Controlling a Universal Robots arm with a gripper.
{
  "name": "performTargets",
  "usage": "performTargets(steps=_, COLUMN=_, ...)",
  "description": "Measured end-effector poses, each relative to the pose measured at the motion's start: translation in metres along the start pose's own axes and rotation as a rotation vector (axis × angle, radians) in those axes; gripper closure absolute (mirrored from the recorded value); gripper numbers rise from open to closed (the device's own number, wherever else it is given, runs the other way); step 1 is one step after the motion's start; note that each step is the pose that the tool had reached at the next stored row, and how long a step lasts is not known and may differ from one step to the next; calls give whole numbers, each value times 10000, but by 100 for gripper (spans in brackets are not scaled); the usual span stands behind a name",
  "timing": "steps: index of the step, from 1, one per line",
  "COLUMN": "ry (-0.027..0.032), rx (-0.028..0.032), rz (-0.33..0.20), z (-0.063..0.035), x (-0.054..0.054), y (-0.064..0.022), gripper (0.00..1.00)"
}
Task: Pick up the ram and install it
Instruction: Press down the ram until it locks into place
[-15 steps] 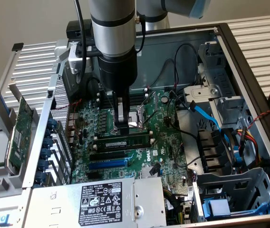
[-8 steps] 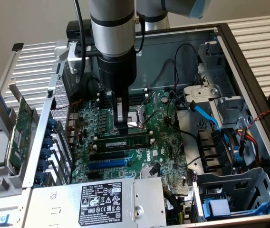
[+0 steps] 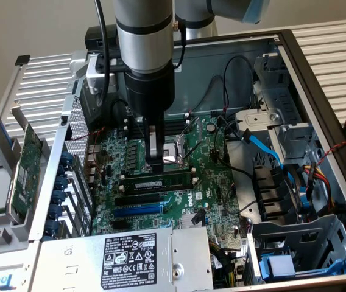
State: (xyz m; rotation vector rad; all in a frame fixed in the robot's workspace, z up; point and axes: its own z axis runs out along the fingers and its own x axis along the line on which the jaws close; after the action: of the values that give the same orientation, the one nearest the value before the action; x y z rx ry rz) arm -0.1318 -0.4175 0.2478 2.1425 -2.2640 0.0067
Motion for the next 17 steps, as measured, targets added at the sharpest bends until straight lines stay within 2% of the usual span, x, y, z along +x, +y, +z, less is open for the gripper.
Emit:
performTargets(steps=8, ry=0, rx=-4, rz=1, z=35, x=-6, y=39, gripper=90)
performTargets(steps=17, ry=0, rx=-4, rz=-1, z=73, x=-51, y=42, gripper=90)
